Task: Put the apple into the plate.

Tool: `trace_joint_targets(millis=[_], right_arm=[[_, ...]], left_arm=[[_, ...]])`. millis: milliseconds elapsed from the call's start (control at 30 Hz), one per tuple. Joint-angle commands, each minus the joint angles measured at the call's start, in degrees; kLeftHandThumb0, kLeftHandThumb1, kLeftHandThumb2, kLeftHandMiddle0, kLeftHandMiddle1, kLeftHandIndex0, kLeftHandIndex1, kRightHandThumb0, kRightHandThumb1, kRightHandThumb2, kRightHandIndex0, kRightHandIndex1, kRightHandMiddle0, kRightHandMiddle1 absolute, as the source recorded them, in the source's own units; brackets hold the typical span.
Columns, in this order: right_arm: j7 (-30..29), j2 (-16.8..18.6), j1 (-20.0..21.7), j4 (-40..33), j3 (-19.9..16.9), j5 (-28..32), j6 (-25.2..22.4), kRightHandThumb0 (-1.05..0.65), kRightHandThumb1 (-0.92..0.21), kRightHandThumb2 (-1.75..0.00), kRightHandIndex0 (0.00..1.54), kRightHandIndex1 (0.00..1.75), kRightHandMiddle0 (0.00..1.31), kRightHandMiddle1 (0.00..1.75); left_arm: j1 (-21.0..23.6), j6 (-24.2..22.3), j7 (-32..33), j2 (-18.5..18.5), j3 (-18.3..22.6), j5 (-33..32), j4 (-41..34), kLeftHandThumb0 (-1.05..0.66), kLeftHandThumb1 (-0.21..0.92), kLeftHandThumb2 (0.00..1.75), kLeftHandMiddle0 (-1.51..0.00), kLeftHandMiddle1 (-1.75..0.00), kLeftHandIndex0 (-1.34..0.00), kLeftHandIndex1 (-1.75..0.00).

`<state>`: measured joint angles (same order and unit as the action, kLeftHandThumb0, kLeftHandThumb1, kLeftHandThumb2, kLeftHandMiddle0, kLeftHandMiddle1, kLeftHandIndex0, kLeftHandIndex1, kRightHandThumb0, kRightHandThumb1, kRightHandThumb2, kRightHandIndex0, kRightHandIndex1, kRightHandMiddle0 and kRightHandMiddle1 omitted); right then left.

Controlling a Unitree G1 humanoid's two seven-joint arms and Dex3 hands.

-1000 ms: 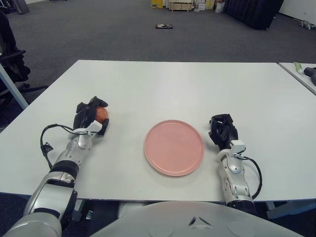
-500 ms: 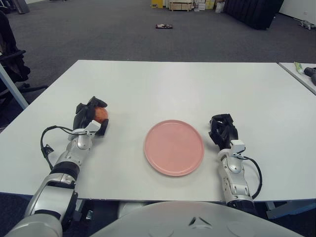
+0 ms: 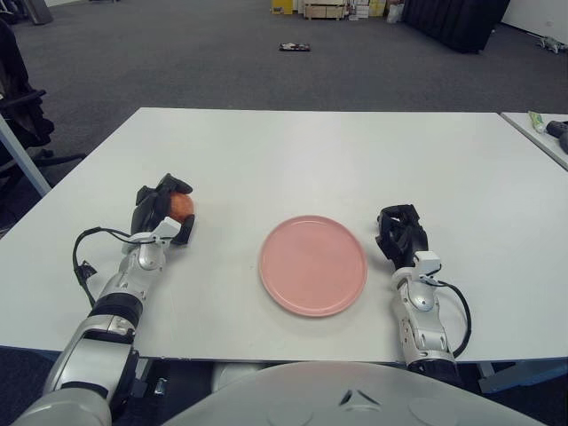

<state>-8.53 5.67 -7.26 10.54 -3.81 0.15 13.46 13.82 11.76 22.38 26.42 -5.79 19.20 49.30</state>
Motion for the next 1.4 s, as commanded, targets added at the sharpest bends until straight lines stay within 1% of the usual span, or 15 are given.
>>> trace_joint_targets(millis=[0, 267, 333, 433, 533, 633, 733, 1000, 1100, 1233, 1367], right_arm=[[-0.2, 0.0, 0.3, 0.9, -0.4, 0.3, -1.6, -0.35, -0.88, -0.59, 0.51, 1.24, 0.22, 1.75], [-0.2, 0.1, 0.3, 0.8, -0.6, 0.4, -1.3, -0.35, -0.88, -0.58, 0.52, 1.24, 0.21, 1.75], [-0.2, 0.1, 0.3, 0.7, -0.6, 0.4, -1.5, -0.35, -0.88, -0.58, 0.52, 1.24, 0.21, 1.75], [-0.4, 0.2, 0.3, 0.6, -0.6, 0.4, -1.7, -0.35, -0.88, -0.58, 0.52, 1.24, 0.21, 1.75], [-0.4, 0.2, 0.3, 0.6, -0.6, 0.4, -1.7, -0.35, -0.87, -0.60, 0.52, 1.24, 0.22, 1.75], [-0.3, 0.1, 0.2, 0.8, -0.6, 0.3, -1.4, -0.35, -0.85, -0.63, 0.53, 1.24, 0.23, 1.75], [-0.2, 0.0, 0.2, 0.9, -0.6, 0.2, -1.1, -0.35, -0.85, -0.63, 0.53, 1.24, 0.23, 1.75], [0.2, 0.0, 0.3, 1.0, -0.7, 0.6, -0.9, -0.35, -0.85, -0.63, 0.52, 1.24, 0.23, 1.75], [0.0, 0.1, 0.4, 1.1, -0.7, 0.6, -1.0, -0.35, -0.85, -0.63, 0.51, 1.24, 0.23, 1.75], [-0.2, 0.1, 0.5, 1.3, -0.7, 0.4, -1.0, -0.35, -0.85, -0.62, 0.51, 1.24, 0.23, 1.75], [0.1, 0.0, 0.6, 1.6, -0.6, 0.3, -0.5, -0.35, -0.86, -0.62, 0.51, 1.24, 0.23, 1.75]], left_arm=[[-3.1, -1.6, -1.3, -1.1, -0.6, 0.5, 0.5, 0.00, 0.10, 1.51, -0.83, -1.57, -0.56, -1.75], [-4.3, -1.1, -0.9, -1.2, 0.0, 0.5, -2.4, 0.00, 0.11, 1.51, -0.82, -1.58, -0.56, -1.75], [-4.6, -1.1, -0.9, -1.0, 0.3, 0.5, -3.7, 0.00, 0.11, 1.51, -0.81, -1.59, -0.56, -1.75], [-5.6, -1.8, -1.4, -0.8, 0.9, 0.4, -7.6, 0.00, 0.11, 1.51, -0.81, -1.59, -0.56, -1.75], [-6.3, -2.0, -1.6, -0.9, 1.3, 0.2, -9.5, 0.00, 0.11, 1.51, -0.81, -1.59, -0.56, -1.75], [-7.2, -1.0, -1.2, -0.9, 1.6, 0.3, -11.5, 0.00, 0.11, 1.51, -0.81, -1.59, -0.56, -1.75], [-10.4, -4.0, -2.3, -1.3, 2.4, 0.1, -21.0, 0.00, 0.10, 1.52, -0.81, -1.61, -0.56, -1.75], [-14.2, -9.0, -5.6, -1.8, 4.6, 0.1, -34.1, 0.00, 0.10, 1.53, -0.82, -1.61, -0.56, -1.75], [-15.6, -10.8, -5.9, -2.4, 4.6, 1.7, -40.3, 0.00, 0.10, 1.53, -0.82, -1.61, -0.56, -1.75], [-15.9, -10.9, -5.1, -2.5, 4.3, 4.2, -42.5, 0.00, 0.09, 1.54, -0.82, -1.62, -0.56, -1.75], [-17.0, -13.1, -6.5, -3.8, 4.2, 5.2, -48.8, 0.00, 0.09, 1.54, -0.83, -1.61, -0.56, -1.75]])
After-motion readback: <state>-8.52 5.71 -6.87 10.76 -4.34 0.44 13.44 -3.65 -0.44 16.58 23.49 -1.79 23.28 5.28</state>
